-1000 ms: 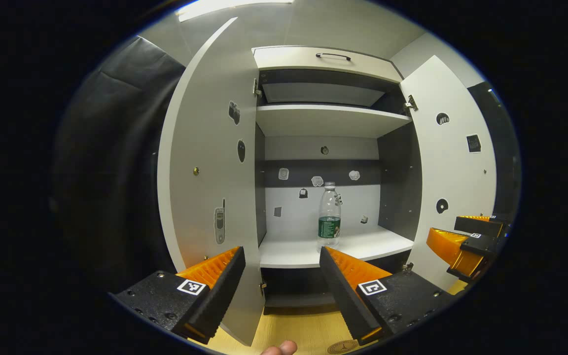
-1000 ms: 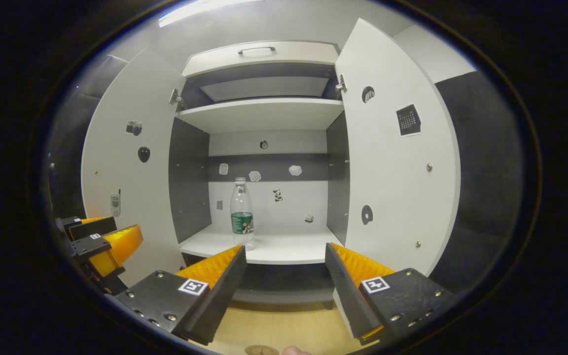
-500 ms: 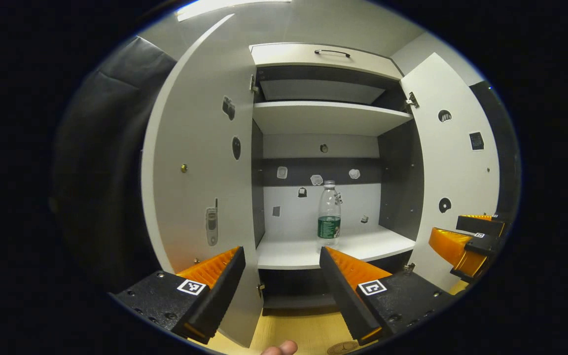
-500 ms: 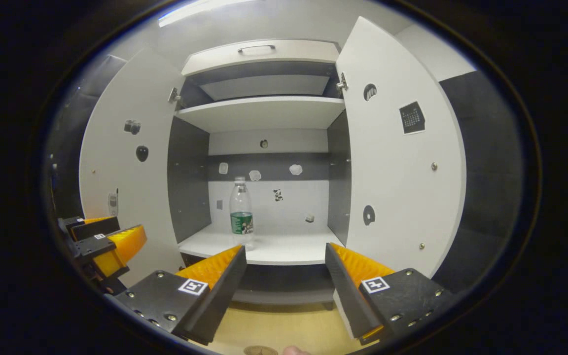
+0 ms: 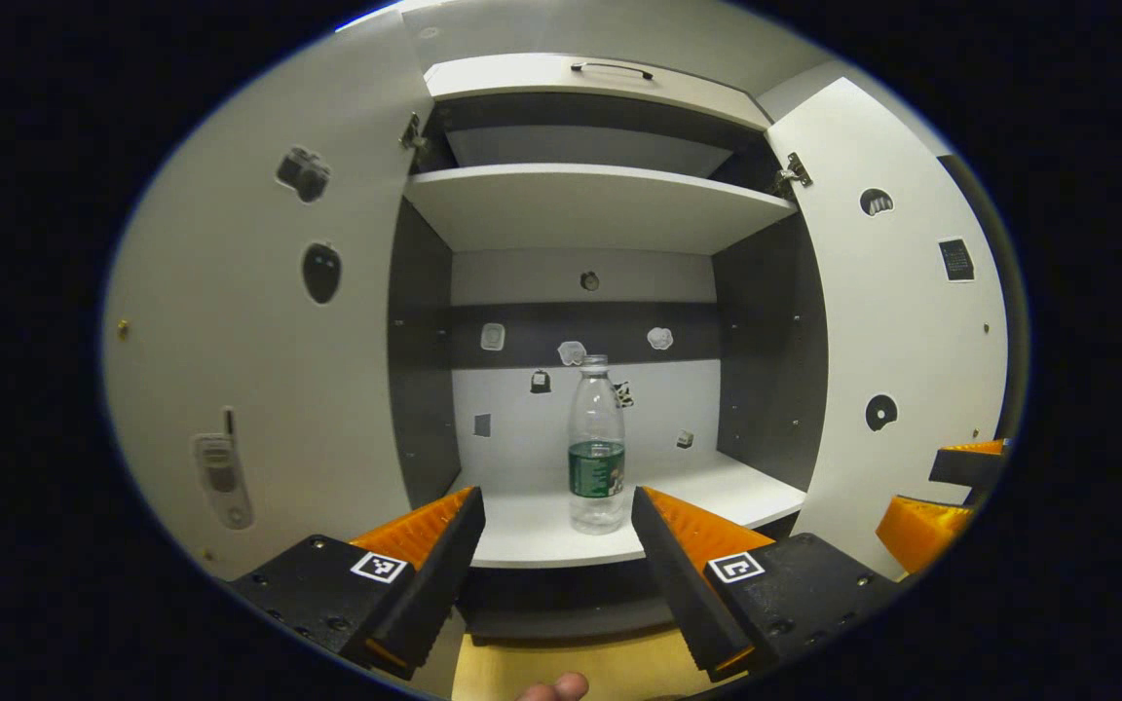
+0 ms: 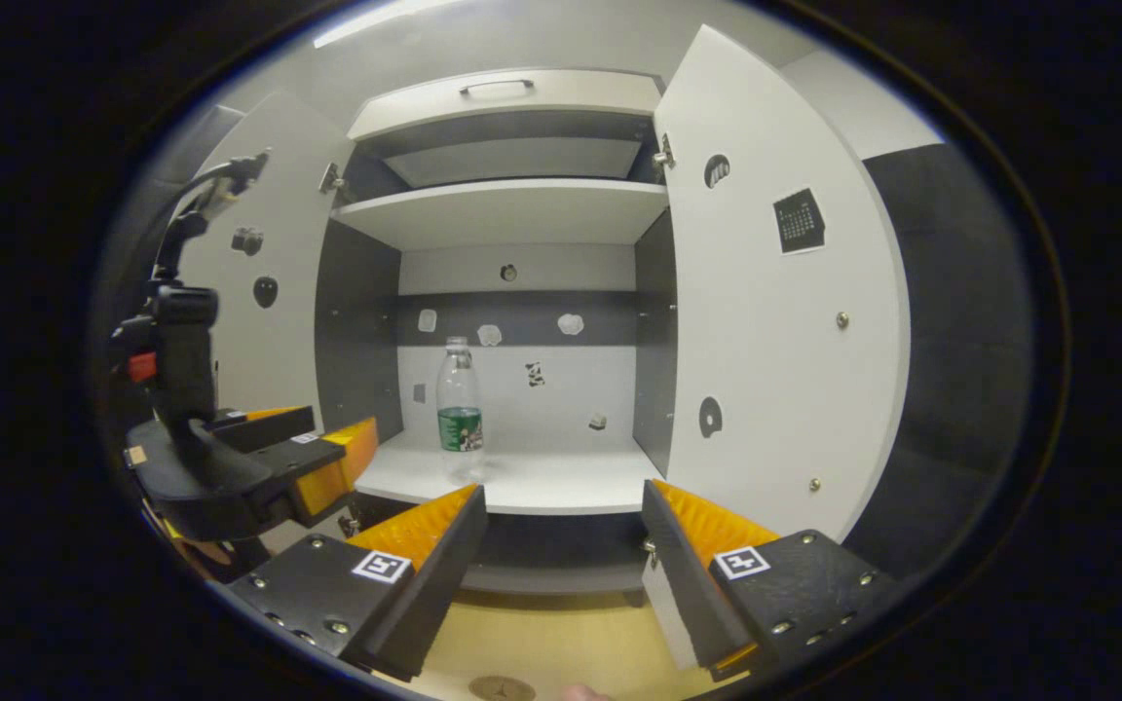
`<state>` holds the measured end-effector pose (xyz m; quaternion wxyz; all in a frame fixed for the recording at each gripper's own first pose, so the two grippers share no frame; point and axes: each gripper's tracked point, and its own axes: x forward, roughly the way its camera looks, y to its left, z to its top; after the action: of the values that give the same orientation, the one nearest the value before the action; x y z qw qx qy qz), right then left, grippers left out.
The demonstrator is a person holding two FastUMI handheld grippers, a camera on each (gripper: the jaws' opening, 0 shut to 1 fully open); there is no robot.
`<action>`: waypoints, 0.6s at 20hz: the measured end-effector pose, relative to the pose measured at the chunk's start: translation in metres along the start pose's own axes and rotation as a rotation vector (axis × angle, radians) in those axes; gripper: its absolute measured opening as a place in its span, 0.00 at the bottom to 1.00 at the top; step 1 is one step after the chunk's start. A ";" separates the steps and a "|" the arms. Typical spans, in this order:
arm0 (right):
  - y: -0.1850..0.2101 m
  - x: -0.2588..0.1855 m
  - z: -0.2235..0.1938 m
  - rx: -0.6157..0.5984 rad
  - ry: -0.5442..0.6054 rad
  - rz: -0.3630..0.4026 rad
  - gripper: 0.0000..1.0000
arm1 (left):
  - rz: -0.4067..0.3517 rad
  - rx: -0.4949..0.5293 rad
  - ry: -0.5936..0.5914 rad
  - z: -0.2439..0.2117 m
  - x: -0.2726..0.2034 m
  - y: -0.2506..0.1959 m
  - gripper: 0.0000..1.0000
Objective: Grasp the bottle in the cabinet with the left hand and place it on the coaster, then close the right door with the right hand and the left door with the left hand.
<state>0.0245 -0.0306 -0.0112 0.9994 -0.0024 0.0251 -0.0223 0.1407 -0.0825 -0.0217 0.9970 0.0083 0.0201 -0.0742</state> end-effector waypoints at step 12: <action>-0.028 0.003 -0.011 -0.041 0.058 -0.072 0.98 | -0.042 -0.038 0.044 -0.010 0.128 -0.019 0.97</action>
<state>0.0255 -0.0588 -0.0218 0.9966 -0.0229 0.0545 -0.0578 0.2636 -0.1200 -0.0371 0.9945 -0.0097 0.0434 -0.0945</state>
